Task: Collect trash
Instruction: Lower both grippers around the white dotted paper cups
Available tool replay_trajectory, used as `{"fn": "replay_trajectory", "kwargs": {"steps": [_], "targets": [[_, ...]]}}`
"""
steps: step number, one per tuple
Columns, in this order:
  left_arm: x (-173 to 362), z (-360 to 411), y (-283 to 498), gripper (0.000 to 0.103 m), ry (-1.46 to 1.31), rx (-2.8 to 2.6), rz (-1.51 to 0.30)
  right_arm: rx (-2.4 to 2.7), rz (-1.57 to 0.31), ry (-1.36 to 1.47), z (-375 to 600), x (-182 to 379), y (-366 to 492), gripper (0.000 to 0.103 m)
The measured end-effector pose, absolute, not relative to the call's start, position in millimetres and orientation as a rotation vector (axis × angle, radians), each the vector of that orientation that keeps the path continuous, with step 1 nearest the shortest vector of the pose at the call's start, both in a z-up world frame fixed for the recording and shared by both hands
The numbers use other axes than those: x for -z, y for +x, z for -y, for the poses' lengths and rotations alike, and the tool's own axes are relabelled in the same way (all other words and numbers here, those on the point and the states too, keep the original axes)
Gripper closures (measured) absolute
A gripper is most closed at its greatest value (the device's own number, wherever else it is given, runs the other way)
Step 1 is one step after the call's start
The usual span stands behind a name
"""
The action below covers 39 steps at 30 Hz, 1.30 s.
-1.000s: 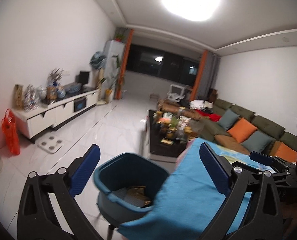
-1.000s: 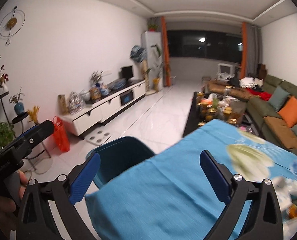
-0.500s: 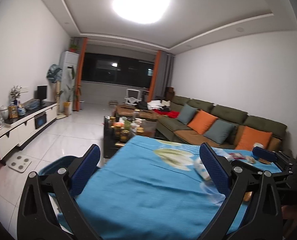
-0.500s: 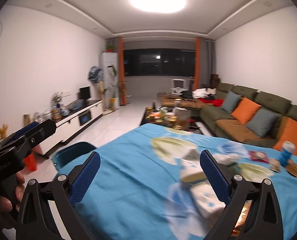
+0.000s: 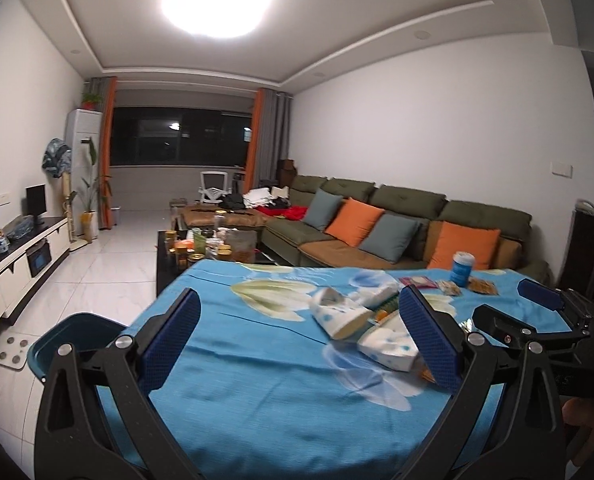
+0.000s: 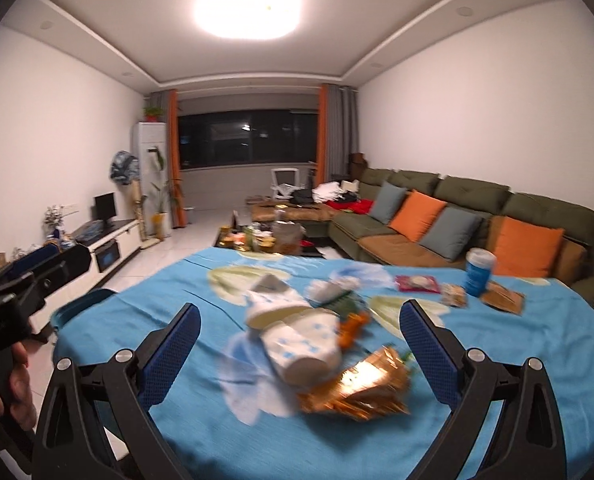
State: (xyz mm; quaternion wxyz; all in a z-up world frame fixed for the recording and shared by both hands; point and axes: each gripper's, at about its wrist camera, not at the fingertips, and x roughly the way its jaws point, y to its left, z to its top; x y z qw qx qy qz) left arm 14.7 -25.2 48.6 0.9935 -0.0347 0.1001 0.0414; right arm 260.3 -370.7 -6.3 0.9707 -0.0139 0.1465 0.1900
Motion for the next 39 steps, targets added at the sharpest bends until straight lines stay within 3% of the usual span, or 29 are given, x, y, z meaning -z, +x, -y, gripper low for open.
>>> {"fn": "replay_trajectory", "kwargs": {"steps": [22,39], "targets": [[-26,45,69,0.006,-0.032,0.028,-0.289,-0.370,-0.422,0.007,400,29,281,0.007],[3,14,214,0.006,-0.126,0.074,-0.471,-0.553,-0.677,0.038,361,56,386,0.007]]}}
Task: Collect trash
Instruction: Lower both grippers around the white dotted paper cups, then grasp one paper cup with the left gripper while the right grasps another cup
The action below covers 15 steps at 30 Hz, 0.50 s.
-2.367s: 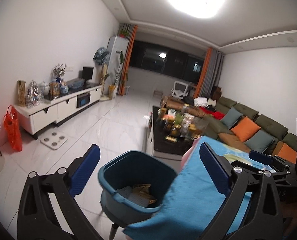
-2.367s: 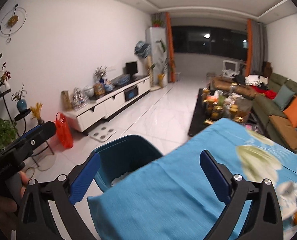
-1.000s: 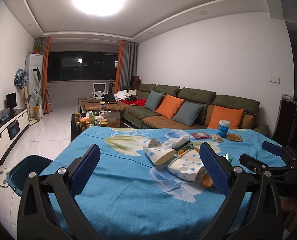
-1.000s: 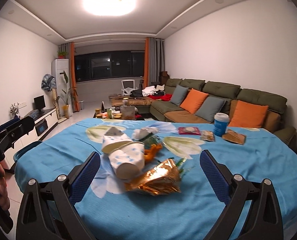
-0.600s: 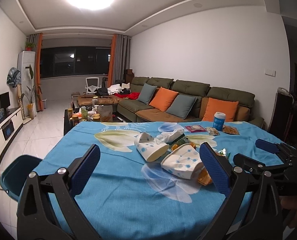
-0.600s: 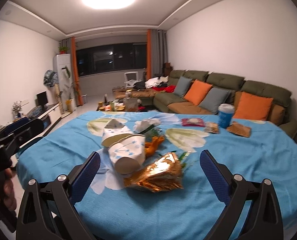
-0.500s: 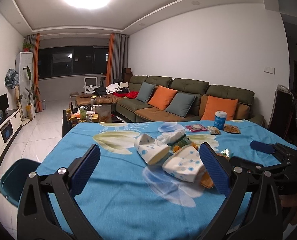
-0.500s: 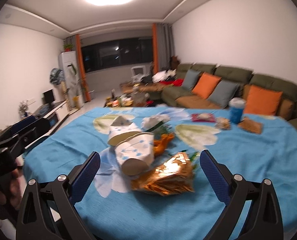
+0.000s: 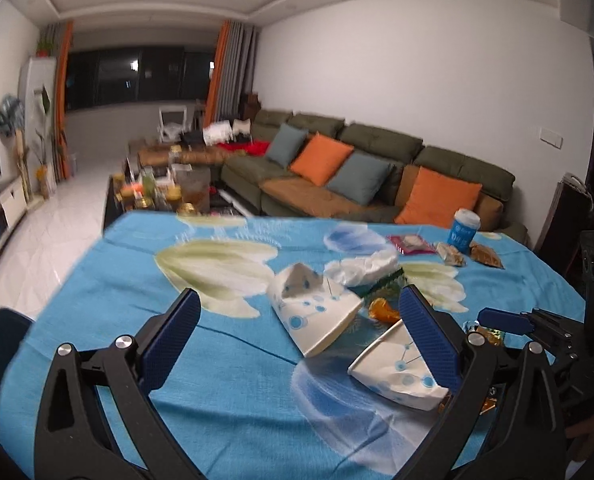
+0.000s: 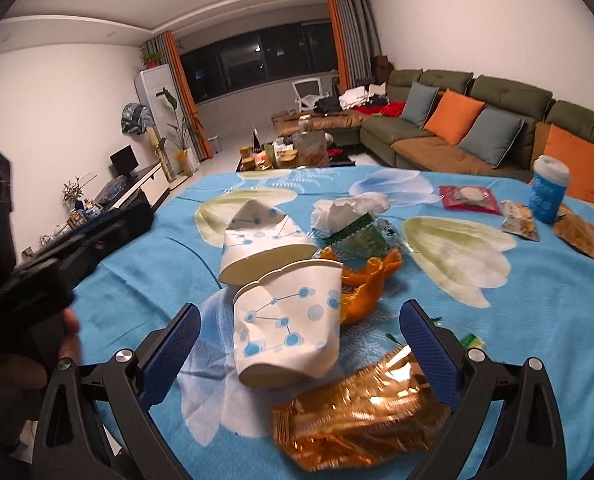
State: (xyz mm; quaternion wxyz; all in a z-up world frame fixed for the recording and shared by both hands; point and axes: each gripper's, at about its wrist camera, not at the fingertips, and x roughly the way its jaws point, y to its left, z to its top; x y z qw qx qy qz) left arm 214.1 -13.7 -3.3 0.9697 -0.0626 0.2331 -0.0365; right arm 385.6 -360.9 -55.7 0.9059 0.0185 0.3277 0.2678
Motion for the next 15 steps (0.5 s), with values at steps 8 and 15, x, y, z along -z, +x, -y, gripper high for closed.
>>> {"fn": "replay_trajectory", "kwargs": {"steps": [8,15], "targets": [[39,15,269,0.006,-0.186,0.129,-0.634,-0.584,-0.748,0.028,352,66,406,0.017],[57,15,302,0.006,-0.267,0.191,-0.746,-0.633,-0.824,0.053,351,74,417,0.043]]}}
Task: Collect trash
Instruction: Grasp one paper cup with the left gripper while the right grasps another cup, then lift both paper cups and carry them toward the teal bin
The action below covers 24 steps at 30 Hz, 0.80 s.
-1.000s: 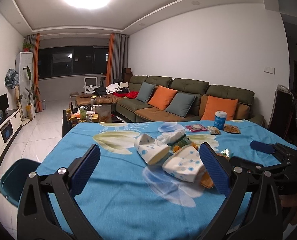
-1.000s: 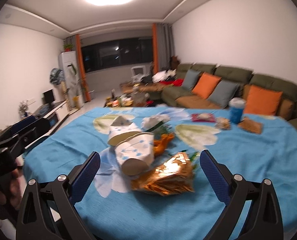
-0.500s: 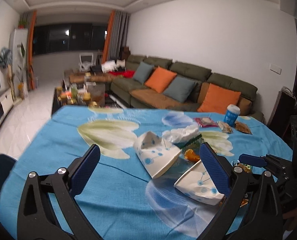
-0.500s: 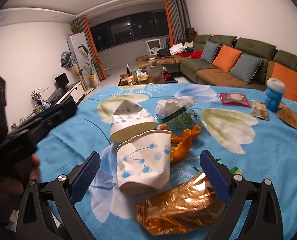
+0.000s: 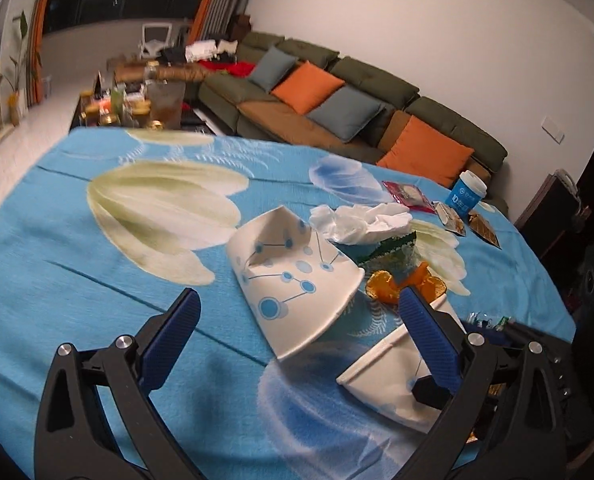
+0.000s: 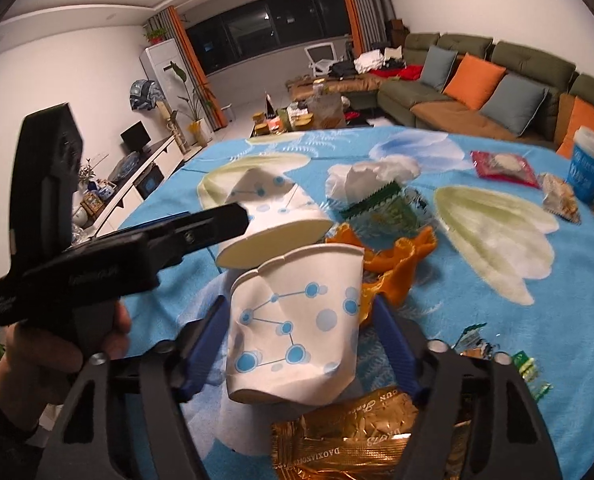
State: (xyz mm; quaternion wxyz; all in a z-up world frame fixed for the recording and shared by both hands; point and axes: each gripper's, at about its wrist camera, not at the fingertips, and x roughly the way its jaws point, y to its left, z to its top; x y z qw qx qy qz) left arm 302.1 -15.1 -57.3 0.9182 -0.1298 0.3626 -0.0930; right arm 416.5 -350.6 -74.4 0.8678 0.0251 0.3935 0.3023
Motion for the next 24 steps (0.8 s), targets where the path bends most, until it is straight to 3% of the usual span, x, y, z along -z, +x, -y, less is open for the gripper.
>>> {"fn": "replay_trajectory", "kwargs": {"steps": [1,10,12,24], "targets": [[60,15,308,0.007,-0.287,0.210,-0.766,-0.638,-0.835,0.055,351,75,417,0.049],[86,13,331,0.025,-0.437,0.277,-0.870,-0.655,-0.843,0.085,359,71,414,0.066],[88,12,334,0.041,-0.437,0.260,-0.860,-0.657,-0.838,0.089,360,70,412,0.069],[94,5,339,0.050,-0.567,0.295,-0.811,-0.669,-0.800,0.101,361,58,394,0.082]]}}
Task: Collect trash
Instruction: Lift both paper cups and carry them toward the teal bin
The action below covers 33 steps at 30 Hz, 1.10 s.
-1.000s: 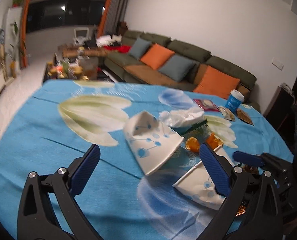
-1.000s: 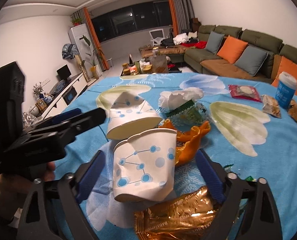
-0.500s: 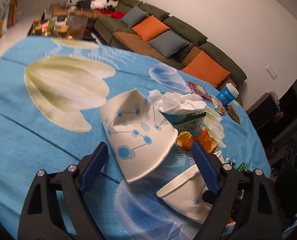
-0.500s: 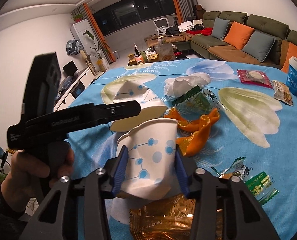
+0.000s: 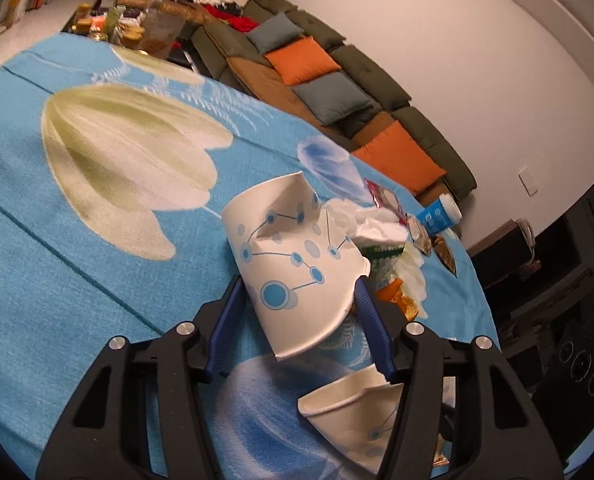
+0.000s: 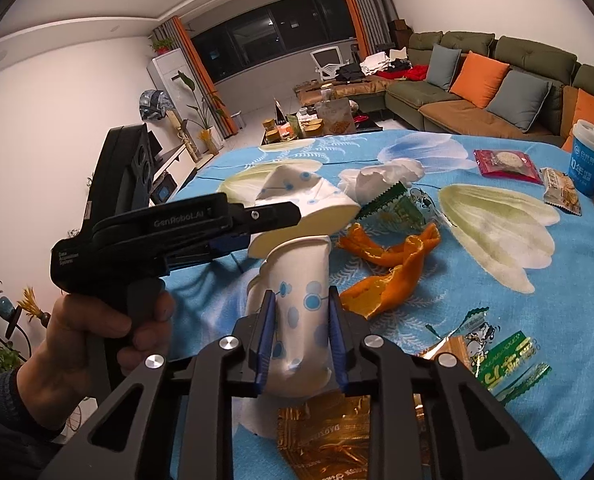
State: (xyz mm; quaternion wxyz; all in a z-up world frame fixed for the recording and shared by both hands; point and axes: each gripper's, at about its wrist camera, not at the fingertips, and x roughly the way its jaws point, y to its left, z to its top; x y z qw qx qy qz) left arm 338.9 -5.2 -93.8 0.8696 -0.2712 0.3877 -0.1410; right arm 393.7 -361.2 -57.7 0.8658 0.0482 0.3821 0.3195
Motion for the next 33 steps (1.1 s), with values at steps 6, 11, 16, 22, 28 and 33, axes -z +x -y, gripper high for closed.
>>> {"fn": "replay_trajectory", "kwargs": {"steps": [6,11,16,22,28,33], "targets": [[53,0,313,0.053,-0.447,0.218,-0.661,-0.667,-0.778,0.101,360,49,385,0.085],[21,-17,279,0.053,-0.374,0.149,-0.559,-0.681,-0.739,0.089,353,34,376,0.085],[-1,-41,240,0.053,-0.348,0.075,-0.488,-0.705,-0.704,0.071,336,22,370,0.085],[-20,-83,185,0.053,-0.352,-0.010,-0.422,-0.761,-0.661,0.027,302,5,362,0.085],[-39,-130,123,0.053,-0.355,-0.111,-0.355,-0.839,-0.605,-0.020,254,-15,353,0.085],[-53,-168,78,0.053,-0.343,-0.206,-0.313,-0.909,-0.563,-0.063,210,-33,344,0.085]]}}
